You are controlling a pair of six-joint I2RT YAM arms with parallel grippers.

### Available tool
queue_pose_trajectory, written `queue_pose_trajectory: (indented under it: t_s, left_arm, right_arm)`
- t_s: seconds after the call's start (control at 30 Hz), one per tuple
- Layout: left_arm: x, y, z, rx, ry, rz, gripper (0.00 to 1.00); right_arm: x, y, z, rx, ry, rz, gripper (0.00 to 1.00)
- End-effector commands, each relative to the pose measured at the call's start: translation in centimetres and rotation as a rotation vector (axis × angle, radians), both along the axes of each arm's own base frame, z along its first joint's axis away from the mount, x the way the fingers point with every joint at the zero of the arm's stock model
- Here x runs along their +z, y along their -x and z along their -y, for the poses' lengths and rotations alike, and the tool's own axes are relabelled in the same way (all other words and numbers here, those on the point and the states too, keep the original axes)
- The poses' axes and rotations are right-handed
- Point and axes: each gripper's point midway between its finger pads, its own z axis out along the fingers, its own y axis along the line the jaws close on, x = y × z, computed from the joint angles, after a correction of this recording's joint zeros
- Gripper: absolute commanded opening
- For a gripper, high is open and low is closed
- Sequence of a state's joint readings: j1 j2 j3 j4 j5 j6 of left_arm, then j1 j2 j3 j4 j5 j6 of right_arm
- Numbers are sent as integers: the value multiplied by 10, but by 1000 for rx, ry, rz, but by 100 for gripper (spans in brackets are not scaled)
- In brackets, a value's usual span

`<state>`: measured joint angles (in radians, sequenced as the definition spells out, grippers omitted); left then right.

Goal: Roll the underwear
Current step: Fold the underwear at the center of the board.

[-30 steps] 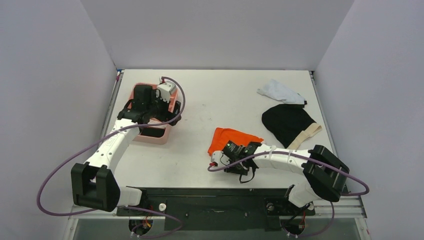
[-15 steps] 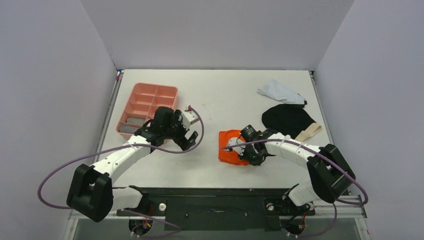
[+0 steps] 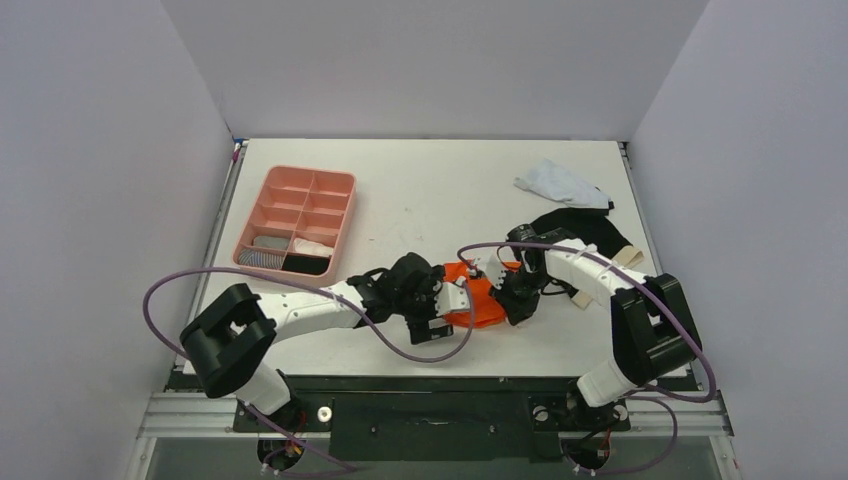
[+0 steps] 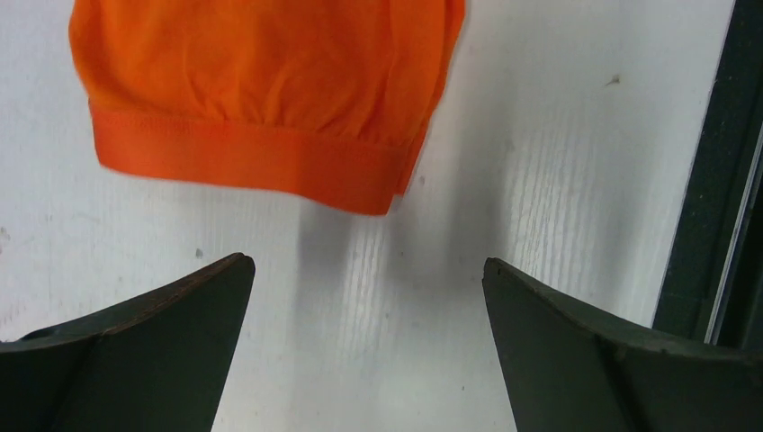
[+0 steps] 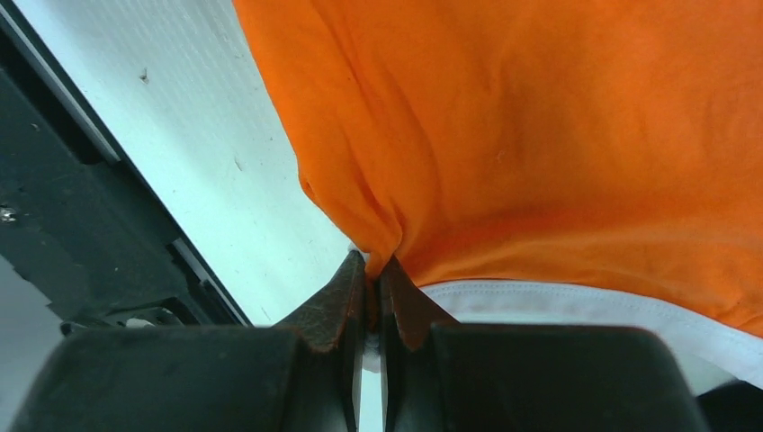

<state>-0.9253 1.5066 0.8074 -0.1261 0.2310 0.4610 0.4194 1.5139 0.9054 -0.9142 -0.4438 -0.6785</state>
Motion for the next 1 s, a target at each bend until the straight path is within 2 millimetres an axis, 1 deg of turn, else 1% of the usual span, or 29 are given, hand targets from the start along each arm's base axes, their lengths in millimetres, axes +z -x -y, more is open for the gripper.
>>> queue_pose_trajectory:
  t_s: [0.0,0.03,0.07,0.17,0.23,0.3,0.43,0.57,0.73,0.83,0.97]
  left_arm:
    - [26,-13,46,-79,83,115,100]
    - [25,-13,48,-82,81,121,100]
    - [26,-16,55,-84,103,140,98]
    - [23,-18,61,-99,107,163,92]
    - [18,-17,64,-111,97,184,90]
    - [13,-12,67,-133,82,211,86]
    - [7,-12,69,-150,68,241,82]
    - [7,-12,71,-163,62,278,81]
    - [4,-13,68,-175,26,334,80]
    - [1,-9,65,-189,8,361,79]
    - [-2,-1,64,-214,-16,360,71]
  right_arm:
    - [13,0,-7,6,-103,-75,0]
    - [13,0,-8,7,-109,-82,0]
    - [13,0,-6,-1,-110,-90,0]
    - [13,-1,-7,-11,-132,-116,0]
    - [14,0,-7,-13,-143,-140,0]
    - [15,0,-6,-15,-154,-163,0]
    - [20,0,-6,-27,-187,-208,0]
    - [24,-2,-4,-35,-211,-242,0]
    - [24,-4,-2,-43,-212,-251,0]
    - [23,-5,-1,-48,-208,-253,0]
    - [22,-7,0,-56,-208,-261,0]
